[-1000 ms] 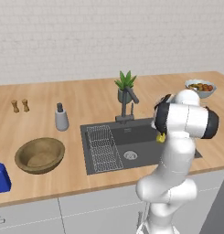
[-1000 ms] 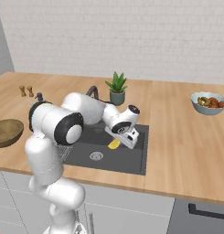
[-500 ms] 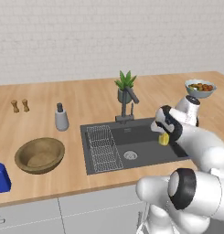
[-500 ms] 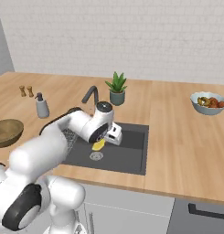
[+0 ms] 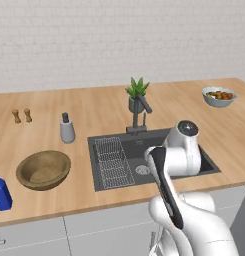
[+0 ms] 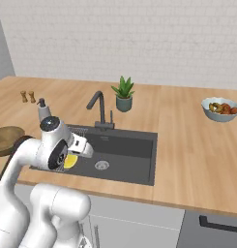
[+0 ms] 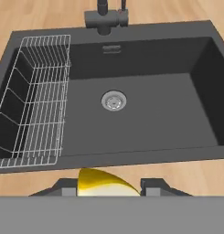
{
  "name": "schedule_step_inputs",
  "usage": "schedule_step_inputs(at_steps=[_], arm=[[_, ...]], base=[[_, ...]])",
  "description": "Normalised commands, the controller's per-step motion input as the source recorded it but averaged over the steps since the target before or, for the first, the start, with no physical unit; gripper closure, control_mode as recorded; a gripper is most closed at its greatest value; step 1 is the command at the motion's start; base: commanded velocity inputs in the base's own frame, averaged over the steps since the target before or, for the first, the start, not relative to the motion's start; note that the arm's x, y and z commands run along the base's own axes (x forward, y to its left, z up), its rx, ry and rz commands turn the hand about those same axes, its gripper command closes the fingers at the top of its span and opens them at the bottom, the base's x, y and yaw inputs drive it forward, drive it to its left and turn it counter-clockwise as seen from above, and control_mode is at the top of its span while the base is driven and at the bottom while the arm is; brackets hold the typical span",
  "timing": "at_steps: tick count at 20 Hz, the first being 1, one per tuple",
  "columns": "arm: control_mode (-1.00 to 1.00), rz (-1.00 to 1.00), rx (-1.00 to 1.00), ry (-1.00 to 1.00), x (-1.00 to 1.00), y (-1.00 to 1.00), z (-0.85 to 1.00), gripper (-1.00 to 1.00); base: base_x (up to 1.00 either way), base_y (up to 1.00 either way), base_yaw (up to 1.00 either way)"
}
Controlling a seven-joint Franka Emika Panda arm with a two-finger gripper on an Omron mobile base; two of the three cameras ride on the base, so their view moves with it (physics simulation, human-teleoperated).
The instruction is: Pick the lemon wedge from the sink and place it in the bowl. Then pick the bowl and place it in the microwave. Then close the microwave door and press the start button.
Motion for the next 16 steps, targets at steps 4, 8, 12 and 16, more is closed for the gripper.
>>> schedule_step_inputs(at_steps=[4,8,12,16], arm=[[-1.00,0.00,-0.18,-0.07,0.00,1.00,1.00,1.00],[-1.00,0.04,-0.13,-0.03,0.15,1.00,0.91,1.00],[-1.00,0.20,-0.03,-0.04,0.64,1.00,0.39,1.00],[-1.00,0.37,0.02,0.01,0.92,1.00,0.01,1.00]], base=[[0.00,0.00,0.00],[0.00,0.00,0.00],[0.00,0.00,0.00],[0.00,0.00,0.00]])
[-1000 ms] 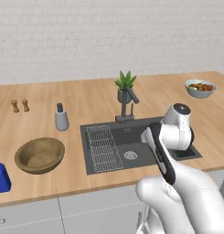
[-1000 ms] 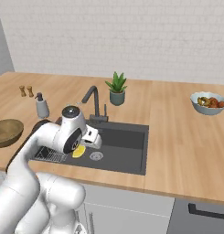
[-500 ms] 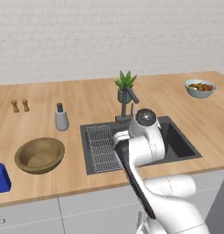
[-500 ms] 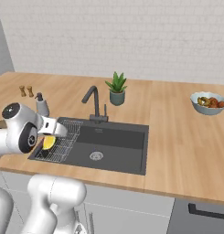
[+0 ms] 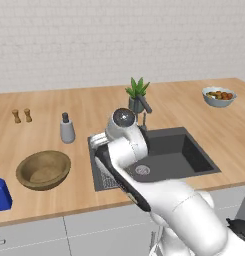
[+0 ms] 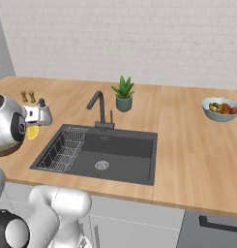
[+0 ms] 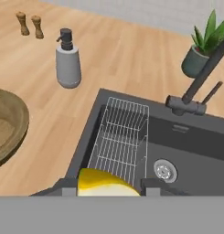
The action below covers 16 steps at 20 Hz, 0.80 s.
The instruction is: Pick the lemon wedge from the sink and place it in the bowl. Then pick the bowl and place it in the microwave. Then close the microwave door and press the start button.
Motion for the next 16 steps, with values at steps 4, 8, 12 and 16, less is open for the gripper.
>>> schedule_step_inputs(at_steps=[4,8,12,16], arm=[[-1.00,0.48,0.09,0.12,0.88,1.00,-0.01,1.00],[-1.00,0.43,0.02,0.23,0.35,1.00,-0.01,1.00],[-1.00,0.28,0.00,0.31,0.06,1.00,-0.15,1.00],[-1.00,0.10,-0.01,0.29,0.00,1.00,-0.42,1.00]], base=[[0.00,0.00,0.00],[0.00,0.00,0.00],[0.00,0.00,0.00],[0.00,0.00,0.00]])
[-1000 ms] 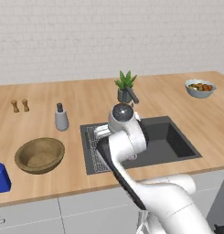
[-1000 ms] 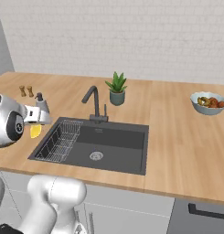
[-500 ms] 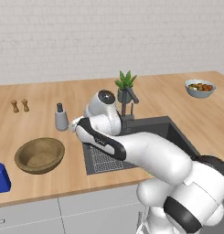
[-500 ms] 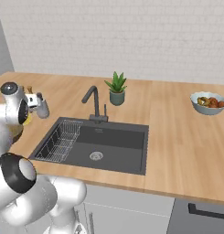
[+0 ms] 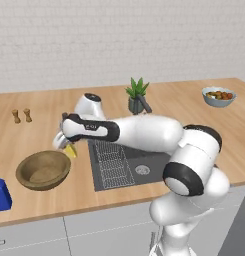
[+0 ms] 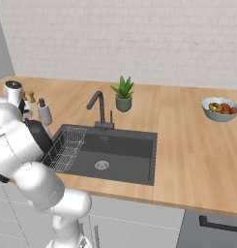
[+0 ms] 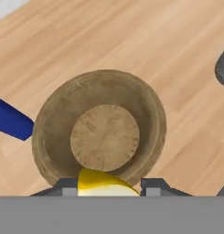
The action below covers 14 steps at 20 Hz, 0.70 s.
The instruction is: Pick the lemon wedge from the sink and place it in the bowl. Then pick the bowl and place it in the microwave. Then close the microwave door and press the start button.
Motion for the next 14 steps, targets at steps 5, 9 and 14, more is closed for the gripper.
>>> schedule_step_inputs(at_steps=[5,9,14], arm=[[-1.00,0.00,-0.14,0.21,0.00,0.91,-0.47,1.00],[-1.00,0.00,-0.19,0.02,0.06,0.49,-0.80,1.00],[-1.00,0.00,-0.15,-0.02,0.08,0.19,-0.42,-1.00]], base=[[0.00,0.00,0.00],[0.00,0.00,0.00],[0.00,0.00,0.00]])
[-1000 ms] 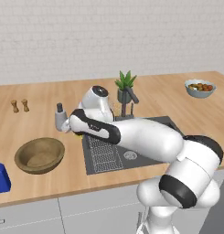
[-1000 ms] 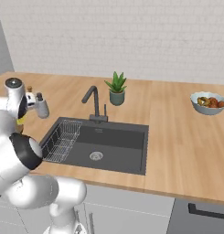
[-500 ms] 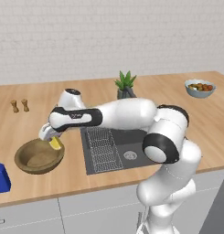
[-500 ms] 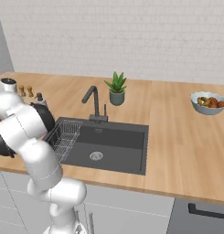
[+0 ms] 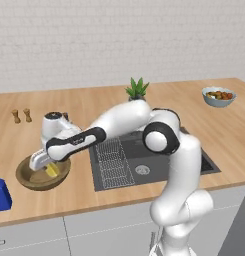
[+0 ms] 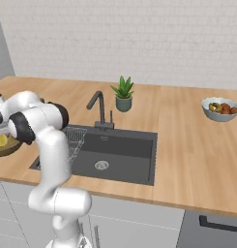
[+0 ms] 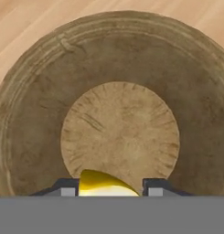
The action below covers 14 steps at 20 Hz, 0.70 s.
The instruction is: Pick the lemon wedge from the sink and place it in the bowl. Then pick the bowl and place it in the microwave. Then close the microwave door and press the start button.
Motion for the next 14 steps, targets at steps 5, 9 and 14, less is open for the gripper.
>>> schedule_step_inputs(at_steps=[5,9,14], arm=[[-1.00,0.00,0.00,-0.01,0.00,0.00,0.04,-1.00],[-1.00,-0.01,0.03,0.00,-0.02,-0.31,0.22,-1.00],[-1.00,-0.14,0.16,0.03,-0.43,-0.92,0.21,-1.00]], base=[[0.00,0.00,0.00],[0.00,0.00,0.00],[0.00,0.00,0.00]])
